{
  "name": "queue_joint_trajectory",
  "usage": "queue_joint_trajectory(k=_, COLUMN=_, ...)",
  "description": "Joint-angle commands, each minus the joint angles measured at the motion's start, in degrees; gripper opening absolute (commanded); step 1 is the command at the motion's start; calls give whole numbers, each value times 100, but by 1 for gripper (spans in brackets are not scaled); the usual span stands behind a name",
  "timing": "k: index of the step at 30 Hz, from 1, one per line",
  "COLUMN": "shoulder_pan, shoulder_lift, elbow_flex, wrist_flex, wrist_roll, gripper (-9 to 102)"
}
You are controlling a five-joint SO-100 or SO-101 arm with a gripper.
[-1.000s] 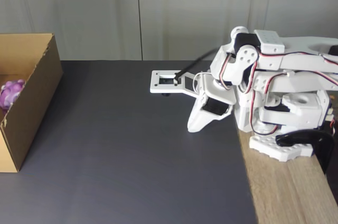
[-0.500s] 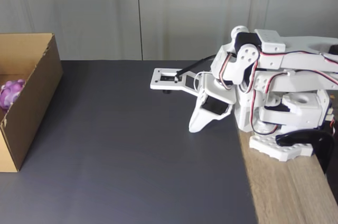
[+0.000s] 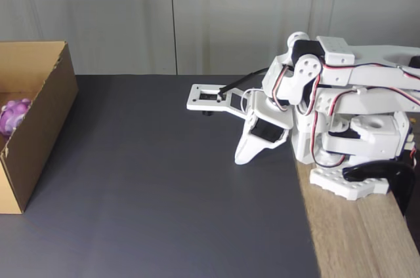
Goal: Grasp a ball and put it in the box.
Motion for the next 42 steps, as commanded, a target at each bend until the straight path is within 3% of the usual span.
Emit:
queue_joint_trajectory(k=1, shoulder_pan=9, shoulder_lift=-35, elbow_flex=26, wrist_flex=141, wrist_roll=-9, gripper=3)
queue_joint_trajectory(k=7, shoulder_pan=694, shoulder_lift=-35, elbow_flex=26, wrist_flex=141, wrist_roll=18, gripper=3)
queue_joint_trajectory(k=42, shoulder_pan=694, shoulder_lift=-35, elbow_flex=26, wrist_flex=141, wrist_roll=9, gripper=3)
